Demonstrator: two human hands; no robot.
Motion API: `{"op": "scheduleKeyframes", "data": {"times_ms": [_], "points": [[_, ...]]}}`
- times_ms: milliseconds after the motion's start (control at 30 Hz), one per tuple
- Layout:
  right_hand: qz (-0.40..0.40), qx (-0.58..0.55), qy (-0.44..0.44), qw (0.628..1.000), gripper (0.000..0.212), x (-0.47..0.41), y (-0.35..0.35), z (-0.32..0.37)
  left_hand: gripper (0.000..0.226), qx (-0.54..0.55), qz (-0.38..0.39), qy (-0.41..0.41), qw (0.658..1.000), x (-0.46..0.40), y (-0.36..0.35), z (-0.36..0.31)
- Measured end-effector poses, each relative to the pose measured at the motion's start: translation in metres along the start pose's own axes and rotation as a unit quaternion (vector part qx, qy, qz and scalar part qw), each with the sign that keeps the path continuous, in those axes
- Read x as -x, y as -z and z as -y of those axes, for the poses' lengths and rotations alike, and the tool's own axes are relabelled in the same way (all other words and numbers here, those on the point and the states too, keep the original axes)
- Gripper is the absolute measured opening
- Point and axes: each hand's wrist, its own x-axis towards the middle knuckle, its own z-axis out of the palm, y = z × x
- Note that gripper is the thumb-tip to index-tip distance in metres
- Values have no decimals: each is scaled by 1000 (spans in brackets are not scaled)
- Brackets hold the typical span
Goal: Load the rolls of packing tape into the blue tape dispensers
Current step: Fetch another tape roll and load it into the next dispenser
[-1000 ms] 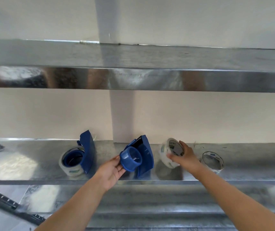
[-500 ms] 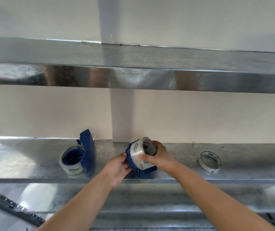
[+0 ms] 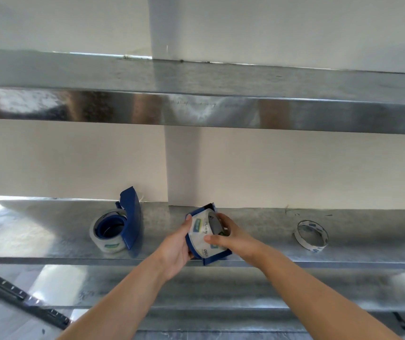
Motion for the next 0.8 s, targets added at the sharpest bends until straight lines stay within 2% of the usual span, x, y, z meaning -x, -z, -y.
{"op": "scheduleKeyframes", "data": {"times_ms": [133,267,400,467,633,733,800], "points": [[12,14,-15,1000,84,-3,1,-2,44,-13,7,-10,1000,-2,0,2],[52,-19,-29,998,61,0,6,1,48,-39,18,-32,999,0,-5,4],[78,9,-17,997,63,1,0,-4,48,-100,5,-57,993,0,-10,13],[88,0,-14,996,68,3,-1,-4,44,-139,-11,-73,988,0,-12,19],[109,-58,-26,992,96,8,7,-6,29,-210,-5,-138,968,9,-12,16],[136,-143,-60,978,85,13,6,1,30,-213,16,-159,964,15,-14,8],[155,-209,-59,964,67,14,7,6,35,-212,21,-162,964,17,-15,1]]}}
